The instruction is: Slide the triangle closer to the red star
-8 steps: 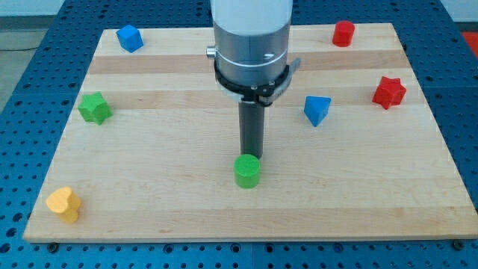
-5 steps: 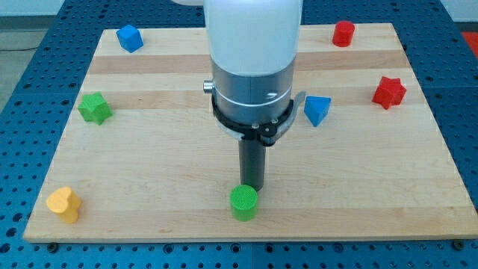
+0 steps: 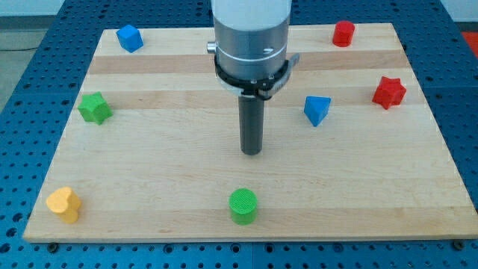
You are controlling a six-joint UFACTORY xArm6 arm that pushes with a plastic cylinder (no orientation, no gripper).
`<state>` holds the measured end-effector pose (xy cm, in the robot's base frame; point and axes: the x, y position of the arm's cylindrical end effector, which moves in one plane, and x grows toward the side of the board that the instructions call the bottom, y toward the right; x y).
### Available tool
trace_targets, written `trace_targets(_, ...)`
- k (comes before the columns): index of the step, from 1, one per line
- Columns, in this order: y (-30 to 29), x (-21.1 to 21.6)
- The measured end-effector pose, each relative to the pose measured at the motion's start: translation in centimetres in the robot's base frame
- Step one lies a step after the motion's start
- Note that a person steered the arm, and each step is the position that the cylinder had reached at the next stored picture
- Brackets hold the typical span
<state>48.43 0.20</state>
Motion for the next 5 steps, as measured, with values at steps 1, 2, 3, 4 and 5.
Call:
trace_targets(1,0.8,-2.2)
trace_targets(2,1.7,-4.6)
trace_targets(3,5.0,-6.1)
trace_targets(4,9.6,-6.4)
trace_targets(5,13.0,-6.4)
